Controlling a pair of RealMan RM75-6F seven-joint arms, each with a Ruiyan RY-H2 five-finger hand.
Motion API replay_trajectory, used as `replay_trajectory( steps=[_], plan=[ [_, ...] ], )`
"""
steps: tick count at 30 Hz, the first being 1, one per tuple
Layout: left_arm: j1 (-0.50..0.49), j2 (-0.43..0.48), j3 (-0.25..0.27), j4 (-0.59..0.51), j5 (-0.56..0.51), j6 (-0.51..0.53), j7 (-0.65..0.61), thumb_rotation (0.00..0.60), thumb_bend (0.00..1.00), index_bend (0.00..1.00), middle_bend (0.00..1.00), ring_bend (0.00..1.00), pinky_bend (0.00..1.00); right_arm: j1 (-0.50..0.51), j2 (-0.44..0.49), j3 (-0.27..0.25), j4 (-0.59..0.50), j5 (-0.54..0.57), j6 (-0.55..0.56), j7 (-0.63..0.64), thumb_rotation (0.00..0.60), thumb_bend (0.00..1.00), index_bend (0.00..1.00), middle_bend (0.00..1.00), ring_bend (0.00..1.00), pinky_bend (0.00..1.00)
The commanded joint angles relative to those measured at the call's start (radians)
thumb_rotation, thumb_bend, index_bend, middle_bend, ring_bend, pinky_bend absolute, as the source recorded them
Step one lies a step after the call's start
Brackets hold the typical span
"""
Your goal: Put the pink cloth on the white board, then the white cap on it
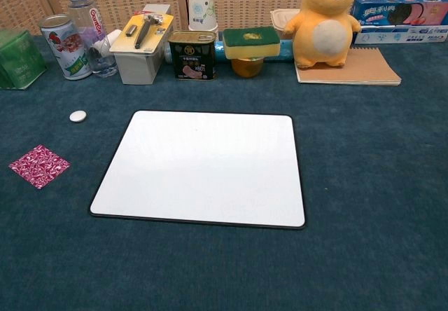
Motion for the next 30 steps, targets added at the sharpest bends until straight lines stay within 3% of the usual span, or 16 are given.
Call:
replay_trajectory(
  steps=[1, 7, 19, 30],
  plan=[
    [0.001, -0.001, 0.001, 0.002, -0.001, -0.002, -0.001, 0.600, 0.08, 0.00, 0.00, 0.00, 0.10, -0.004, 0.005, -0.004, -0.004, -0.009, 0.006, 0.006, 0.600, 0.13, 0.02, 0.00, 0.00, 0.00],
    [-0.034, -0.004, 0.007, 0.022, 0.023, -0.055, -0.036, 0.600, 0.08, 0.00, 0.00, 0.00, 0.10, -0.016, 0.016, -0.008, -0.013, -0.025, 0.028, 0.021, 0.600, 0.13, 0.02, 0.00, 0.00, 0.00],
    [-0.303, -0.043, -0.002, 0.195, 0.104, -0.404, -0.106, 0.600, 0.09, 0.00, 0.00, 0.00, 0.10, -0.015, 0.015, 0.012, -0.006, 0.008, 0.036, 0.023, 0.600, 0.13, 0.02, 0.00, 0.00, 0.00],
    [-0.407, -0.080, -0.032, 0.239, 0.015, -0.553, -0.062, 0.600, 0.12, 0.00, 0.00, 0.00, 0.10, -0.016, 0.017, 0.019, -0.008, 0.029, 0.035, 0.025, 0.600, 0.13, 0.02, 0.00, 0.00, 0.00]
  ],
)
